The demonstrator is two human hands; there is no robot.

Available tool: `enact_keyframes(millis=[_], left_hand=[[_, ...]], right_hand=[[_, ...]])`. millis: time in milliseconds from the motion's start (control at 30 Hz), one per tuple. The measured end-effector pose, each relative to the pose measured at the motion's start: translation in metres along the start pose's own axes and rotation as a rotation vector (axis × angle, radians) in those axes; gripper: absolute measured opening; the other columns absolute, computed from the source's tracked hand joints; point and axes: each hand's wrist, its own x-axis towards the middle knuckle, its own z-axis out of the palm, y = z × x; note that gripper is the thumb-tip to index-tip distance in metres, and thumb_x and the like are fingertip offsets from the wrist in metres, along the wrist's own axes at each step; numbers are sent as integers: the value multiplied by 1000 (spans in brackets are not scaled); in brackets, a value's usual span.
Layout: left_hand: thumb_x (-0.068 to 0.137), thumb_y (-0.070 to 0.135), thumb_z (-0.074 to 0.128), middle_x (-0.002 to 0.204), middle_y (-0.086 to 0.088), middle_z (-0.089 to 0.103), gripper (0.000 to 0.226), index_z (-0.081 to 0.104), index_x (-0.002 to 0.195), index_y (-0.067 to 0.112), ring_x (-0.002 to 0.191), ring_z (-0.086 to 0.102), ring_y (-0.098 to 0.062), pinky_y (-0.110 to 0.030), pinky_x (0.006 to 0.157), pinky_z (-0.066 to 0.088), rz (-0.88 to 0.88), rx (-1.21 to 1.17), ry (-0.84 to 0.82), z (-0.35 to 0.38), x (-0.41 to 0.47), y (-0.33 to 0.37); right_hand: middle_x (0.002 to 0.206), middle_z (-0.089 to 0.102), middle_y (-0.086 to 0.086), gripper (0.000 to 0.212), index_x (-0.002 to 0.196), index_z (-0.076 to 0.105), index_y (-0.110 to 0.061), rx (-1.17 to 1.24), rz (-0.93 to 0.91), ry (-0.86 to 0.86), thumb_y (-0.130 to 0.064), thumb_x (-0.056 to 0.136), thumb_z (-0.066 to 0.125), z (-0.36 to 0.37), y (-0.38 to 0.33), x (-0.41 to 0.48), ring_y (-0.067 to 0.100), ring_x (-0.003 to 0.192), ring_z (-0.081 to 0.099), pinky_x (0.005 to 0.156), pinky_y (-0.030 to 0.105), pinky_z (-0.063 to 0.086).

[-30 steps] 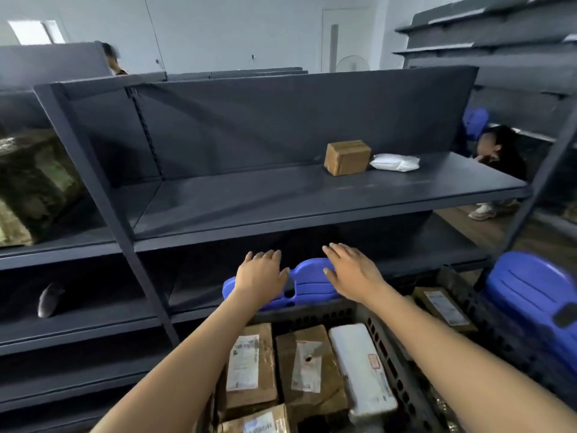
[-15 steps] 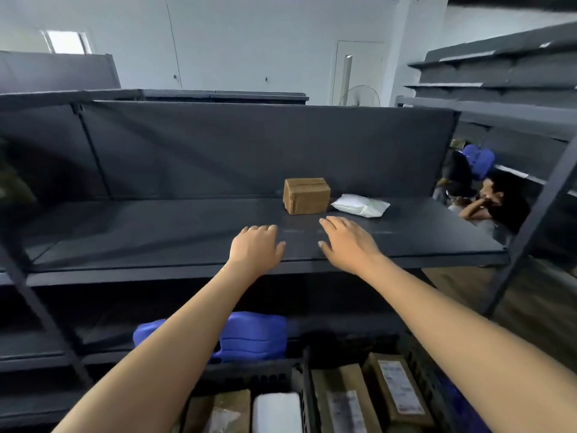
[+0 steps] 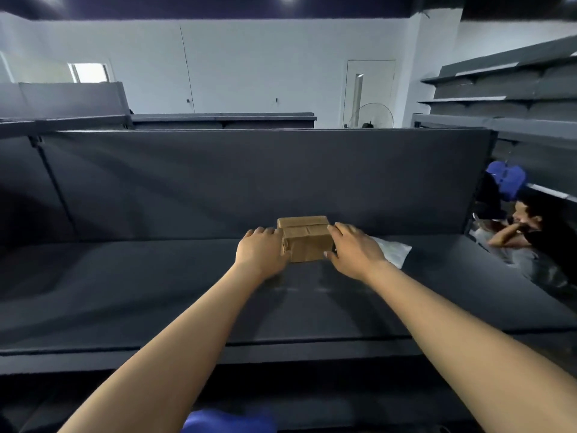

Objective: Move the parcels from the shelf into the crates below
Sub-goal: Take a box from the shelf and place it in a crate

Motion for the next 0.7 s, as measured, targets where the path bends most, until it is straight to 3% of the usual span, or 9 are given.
enact_keyframes(millis=[200,567,700], left_hand=[[92,46,49,158,-7,25,68,30,147,12,146,20,-23,-35,120,17,40,51,2,39,68,-6],[78,63,63,159,-4,20,99,21,151,11,148,16,-22,-38,121,14,55,40,-77,76,128,-20],[79,54,69,159,-2,18,103,12,154,12,144,26,-26,-39,112,32,30,-47,-121,85,125,-19]], right_hand=[[157,21,7,82,151,18,-9,-11,-3,-13,-49,90,56,27,12,60,23,144,21,114,34,22],[161,1,3,108,153,4,-14,57,-58,-148,-47,77,73,56,30,117,21,148,3,118,38,16],[161,-1,1,100,154,2,-15,88,-50,-169,-36,84,70,68,33,117,20,148,5,117,37,22]])
